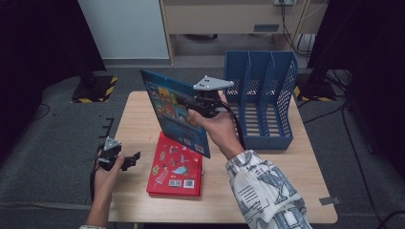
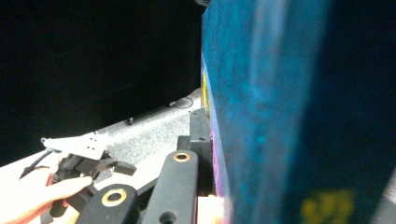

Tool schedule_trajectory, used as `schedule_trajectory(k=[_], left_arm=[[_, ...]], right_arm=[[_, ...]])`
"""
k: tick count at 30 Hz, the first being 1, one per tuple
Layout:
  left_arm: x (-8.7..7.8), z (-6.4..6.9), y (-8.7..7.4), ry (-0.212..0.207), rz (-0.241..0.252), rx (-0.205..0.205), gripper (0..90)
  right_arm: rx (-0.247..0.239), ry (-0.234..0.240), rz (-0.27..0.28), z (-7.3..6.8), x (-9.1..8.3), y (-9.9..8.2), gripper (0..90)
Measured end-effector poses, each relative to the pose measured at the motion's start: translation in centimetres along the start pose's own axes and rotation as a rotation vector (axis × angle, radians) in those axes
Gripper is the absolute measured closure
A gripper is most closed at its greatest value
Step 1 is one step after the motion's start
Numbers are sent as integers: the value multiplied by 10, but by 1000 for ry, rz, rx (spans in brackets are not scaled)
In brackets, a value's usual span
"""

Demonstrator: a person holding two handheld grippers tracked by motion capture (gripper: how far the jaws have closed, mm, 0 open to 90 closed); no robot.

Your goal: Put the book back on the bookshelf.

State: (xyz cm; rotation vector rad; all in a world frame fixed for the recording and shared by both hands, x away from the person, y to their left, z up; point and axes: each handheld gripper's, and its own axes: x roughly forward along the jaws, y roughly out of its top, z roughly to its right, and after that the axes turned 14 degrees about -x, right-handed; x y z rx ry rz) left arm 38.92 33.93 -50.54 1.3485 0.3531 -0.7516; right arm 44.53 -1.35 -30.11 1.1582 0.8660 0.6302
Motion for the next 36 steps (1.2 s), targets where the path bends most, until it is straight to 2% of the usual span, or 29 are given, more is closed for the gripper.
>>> schedule_trajectory(k=[11,19,24,36], left_arm=[[8,4,-5,8,-61,55,93],[12,6,-8,9,-96,78,92],[15,8,-9,4,-116,88,80],[21,8,-13,3,-165,93,64]], right_arm=[[19,-75,10,11,-18,9,827],[37,-117,3,19,-29,14,827],[36,-152,14,25,-42,17,827],[47,-231,-5,43,-74,16,826]])
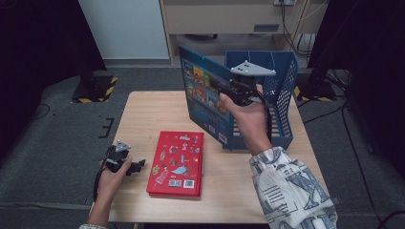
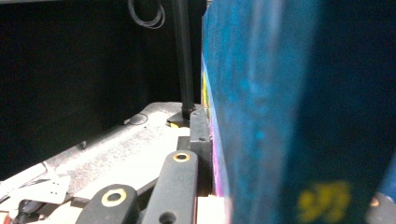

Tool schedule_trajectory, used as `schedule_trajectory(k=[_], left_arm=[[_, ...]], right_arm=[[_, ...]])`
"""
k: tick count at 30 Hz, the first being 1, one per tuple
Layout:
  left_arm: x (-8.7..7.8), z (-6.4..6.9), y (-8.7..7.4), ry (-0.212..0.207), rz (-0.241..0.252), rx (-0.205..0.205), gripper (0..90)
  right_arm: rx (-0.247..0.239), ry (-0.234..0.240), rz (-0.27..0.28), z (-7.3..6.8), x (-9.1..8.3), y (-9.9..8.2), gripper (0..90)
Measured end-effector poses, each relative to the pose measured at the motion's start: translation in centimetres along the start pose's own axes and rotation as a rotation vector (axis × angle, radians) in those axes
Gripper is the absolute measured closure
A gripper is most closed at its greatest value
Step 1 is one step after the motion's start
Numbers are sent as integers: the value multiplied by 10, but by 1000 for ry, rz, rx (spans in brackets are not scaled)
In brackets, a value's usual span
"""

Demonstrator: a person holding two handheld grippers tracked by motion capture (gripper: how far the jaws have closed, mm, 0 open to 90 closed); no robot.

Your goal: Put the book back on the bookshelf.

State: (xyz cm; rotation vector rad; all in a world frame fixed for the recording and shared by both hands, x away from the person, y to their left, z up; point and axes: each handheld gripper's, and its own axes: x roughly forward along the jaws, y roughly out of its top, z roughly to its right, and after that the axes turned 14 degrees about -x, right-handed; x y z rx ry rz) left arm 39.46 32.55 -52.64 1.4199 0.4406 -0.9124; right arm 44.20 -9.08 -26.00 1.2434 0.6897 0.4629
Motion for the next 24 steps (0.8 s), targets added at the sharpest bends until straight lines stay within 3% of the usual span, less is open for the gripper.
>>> schedule_trajectory(k=[8,24], left_arm=[[3,1,-2,-6,-16,-1,33],[6,0,-9,-23,42,-4,0]], right_arm=[[21,-47,4,18,-18,-2,826],[38,-124,-6,41,-35,-2,826]])
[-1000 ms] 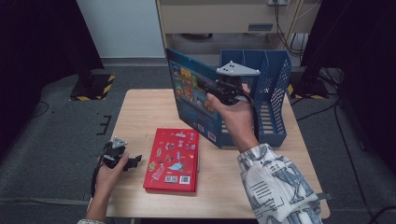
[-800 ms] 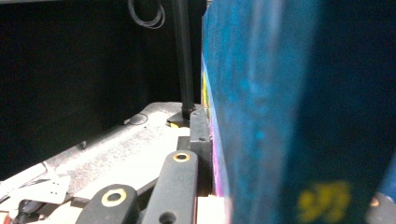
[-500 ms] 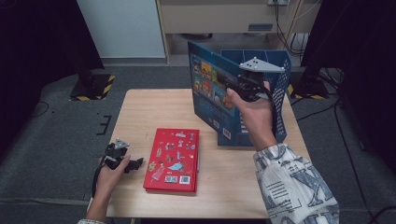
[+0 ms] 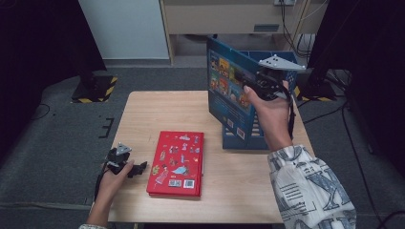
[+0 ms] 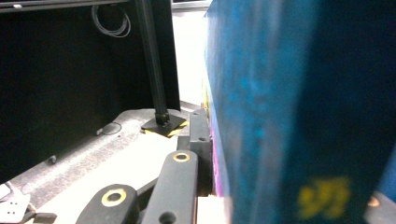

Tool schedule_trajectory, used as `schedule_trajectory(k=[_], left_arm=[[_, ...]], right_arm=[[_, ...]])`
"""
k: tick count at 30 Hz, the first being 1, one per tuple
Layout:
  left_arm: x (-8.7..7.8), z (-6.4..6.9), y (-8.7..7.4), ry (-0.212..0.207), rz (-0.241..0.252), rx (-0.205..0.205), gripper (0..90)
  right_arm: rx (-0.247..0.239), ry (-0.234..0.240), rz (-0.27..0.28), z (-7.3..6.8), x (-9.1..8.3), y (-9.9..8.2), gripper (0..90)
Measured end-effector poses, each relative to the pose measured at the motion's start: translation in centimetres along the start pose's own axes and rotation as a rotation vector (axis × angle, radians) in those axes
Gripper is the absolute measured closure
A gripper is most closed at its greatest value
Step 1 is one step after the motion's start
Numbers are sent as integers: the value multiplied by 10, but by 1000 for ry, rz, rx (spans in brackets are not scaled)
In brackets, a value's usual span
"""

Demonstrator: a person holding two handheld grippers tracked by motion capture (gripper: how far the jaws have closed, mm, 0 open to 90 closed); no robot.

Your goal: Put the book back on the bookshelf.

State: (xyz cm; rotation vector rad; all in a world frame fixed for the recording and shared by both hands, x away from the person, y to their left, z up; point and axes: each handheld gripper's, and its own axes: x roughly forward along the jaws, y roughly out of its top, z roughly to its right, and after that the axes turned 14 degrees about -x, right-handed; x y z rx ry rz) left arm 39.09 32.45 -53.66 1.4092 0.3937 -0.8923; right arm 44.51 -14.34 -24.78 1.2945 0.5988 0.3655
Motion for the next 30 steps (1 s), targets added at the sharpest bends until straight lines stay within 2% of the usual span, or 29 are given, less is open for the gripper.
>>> schedule_trajectory(k=[13,22,30], left_arm=[[0,0,-1,0,0,1,0],[-1,1,-1,-1,2,1,0],[-1,1,-1,-3,2,2,0]], right_arm=[[-1,-90,-23,15,-14,-4,826],[3,-115,-7,19,-31,-14,826],[22,-150,0,30,-29,-13,826]])
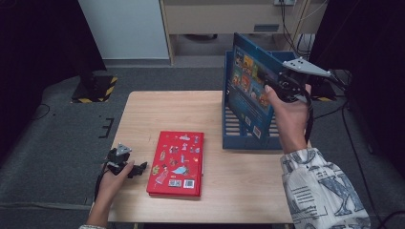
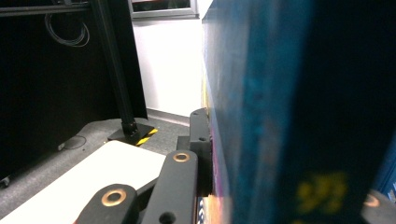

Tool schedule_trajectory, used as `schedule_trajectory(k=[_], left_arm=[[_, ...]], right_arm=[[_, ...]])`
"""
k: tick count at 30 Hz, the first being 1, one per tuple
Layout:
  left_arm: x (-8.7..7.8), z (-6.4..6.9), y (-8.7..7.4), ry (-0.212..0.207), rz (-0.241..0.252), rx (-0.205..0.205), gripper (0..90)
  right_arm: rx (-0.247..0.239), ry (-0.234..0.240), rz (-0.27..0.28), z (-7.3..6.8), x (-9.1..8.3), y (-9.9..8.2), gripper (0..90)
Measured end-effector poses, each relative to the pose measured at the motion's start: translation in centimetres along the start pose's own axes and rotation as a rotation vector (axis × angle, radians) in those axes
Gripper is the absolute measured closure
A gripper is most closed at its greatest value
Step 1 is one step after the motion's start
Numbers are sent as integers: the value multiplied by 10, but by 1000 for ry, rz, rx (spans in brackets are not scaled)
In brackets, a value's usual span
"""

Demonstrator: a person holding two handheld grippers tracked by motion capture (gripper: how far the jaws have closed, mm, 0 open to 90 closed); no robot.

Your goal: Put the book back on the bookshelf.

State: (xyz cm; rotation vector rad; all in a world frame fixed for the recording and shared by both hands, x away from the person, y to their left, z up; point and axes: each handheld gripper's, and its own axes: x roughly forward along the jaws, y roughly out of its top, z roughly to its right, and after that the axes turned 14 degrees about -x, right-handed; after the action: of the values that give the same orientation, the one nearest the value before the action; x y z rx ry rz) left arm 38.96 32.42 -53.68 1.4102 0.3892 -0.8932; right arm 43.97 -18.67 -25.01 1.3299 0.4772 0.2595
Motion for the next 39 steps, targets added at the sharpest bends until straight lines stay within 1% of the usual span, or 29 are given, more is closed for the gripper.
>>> schedule_trajectory(k=[5,12,15,17,19,21,27,28,34,39], left_arm=[[0,0,0,0,0,1,0],[0,0,0,-2,-1,2,0],[0,0,0,-2,-1,3,0],[0,1,0,-3,-2,5,0],[0,1,0,-5,-4,8,0],[0,1,0,-7,-4,9,0],[1,1,1,-10,-4,13,0],[1,1,1,-10,-4,14,0],[1,1,1,-12,-4,16,0],[1,2,1,-13,-4,17,0]], right_arm=[[-7,-11,-12,0,5,0,826],[11,-40,-24,2,17,-2,826],[19,-59,-25,2,24,-1,825],[26,-82,-26,2,29,-1,825],[15,-94,-23,1,35,-1,825],[18,-107,-22,1,42,-2,825],[24,-135,-35,-1,59,-7,826],[21,-141,-36,-1,61,-8,826],[38,-163,-25,-4,71,-13,826],[17,-173,-28,-9,79,-16,825]])
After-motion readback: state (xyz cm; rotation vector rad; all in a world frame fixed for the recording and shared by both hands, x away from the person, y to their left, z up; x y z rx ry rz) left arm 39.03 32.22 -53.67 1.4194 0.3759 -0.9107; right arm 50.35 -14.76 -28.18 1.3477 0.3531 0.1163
